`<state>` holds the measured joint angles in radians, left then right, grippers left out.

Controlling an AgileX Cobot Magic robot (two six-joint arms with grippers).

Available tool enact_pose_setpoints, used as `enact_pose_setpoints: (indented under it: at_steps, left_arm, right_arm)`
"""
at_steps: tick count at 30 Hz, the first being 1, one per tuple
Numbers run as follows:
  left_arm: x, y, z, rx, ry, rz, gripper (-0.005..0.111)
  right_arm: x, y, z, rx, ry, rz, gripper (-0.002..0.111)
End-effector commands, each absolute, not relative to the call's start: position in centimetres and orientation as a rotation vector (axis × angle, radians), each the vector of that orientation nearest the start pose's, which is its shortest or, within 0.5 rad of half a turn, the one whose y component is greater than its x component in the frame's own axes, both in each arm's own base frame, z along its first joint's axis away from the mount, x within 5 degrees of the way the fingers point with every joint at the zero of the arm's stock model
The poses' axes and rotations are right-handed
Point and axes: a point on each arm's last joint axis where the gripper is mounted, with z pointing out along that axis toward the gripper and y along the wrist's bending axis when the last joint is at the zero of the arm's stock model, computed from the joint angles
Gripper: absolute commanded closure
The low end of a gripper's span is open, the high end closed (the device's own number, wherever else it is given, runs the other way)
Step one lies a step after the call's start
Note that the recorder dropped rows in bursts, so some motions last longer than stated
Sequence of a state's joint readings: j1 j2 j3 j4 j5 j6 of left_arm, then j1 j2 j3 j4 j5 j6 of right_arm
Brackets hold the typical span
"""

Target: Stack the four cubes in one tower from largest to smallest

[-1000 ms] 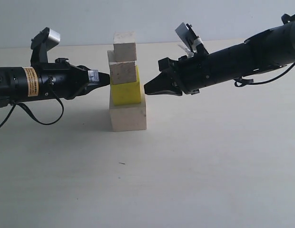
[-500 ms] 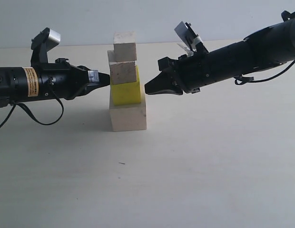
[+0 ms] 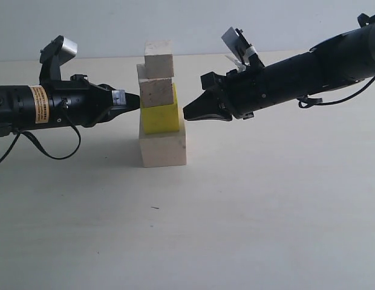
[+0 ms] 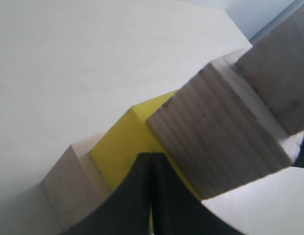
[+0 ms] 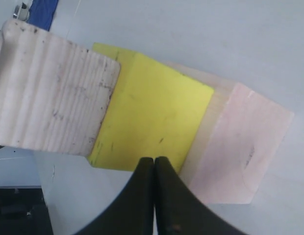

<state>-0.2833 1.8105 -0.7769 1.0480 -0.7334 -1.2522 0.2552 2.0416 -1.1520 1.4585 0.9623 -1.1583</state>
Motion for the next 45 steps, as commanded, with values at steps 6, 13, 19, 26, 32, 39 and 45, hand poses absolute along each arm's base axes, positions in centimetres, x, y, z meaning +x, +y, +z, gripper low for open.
enact_pose_setpoints:
  at_steps: [6, 13, 19, 26, 32, 39, 45]
  left_arm:
    - [30.7, -14.3, 16.2, 0.329, 2.119, -1.018, 0.107]
    - [30.7, -14.2, 16.2, 0.328, 2.122, -1.014, 0.107]
    - [30.7, -14.2, 16.2, 0.328, 2.122, -1.014, 0.107]
    - [30.6, -14.3, 16.1, 0.329, 2.125, -1.016, 0.107]
    - [30.6, -14.3, 16.1, 0.331, 2.125, -1.015, 0.107]
    - [30.6, -14.3, 16.1, 0.33, 2.127, -1.017, 0.107]
    - [30.6, -14.3, 16.1, 0.317, 2.139, -1.03, 0.107]
  right_arm:
    - [35.1, 16.9, 15.0, -0.433, 2.425, 1.412, 0.108]
    - [34.9, 17.1, 14.9, -0.443, 2.445, 1.408, 0.108]
    - [34.4, 18.4, 14.8, -0.478, 2.457, 1.38, 0.108]
    - [34.4, 18.4, 14.7, -0.474, 2.46, 1.369, 0.108]
    - [34.5, 18.3, 14.7, -0.465, 2.461, 1.358, 0.108]
    - [34.6, 18.2, 14.9, -0.457, 2.456, 1.353, 0.108]
    - [35.2, 16.9, 16.6, -0.408, 2.416, 1.328, 0.108]
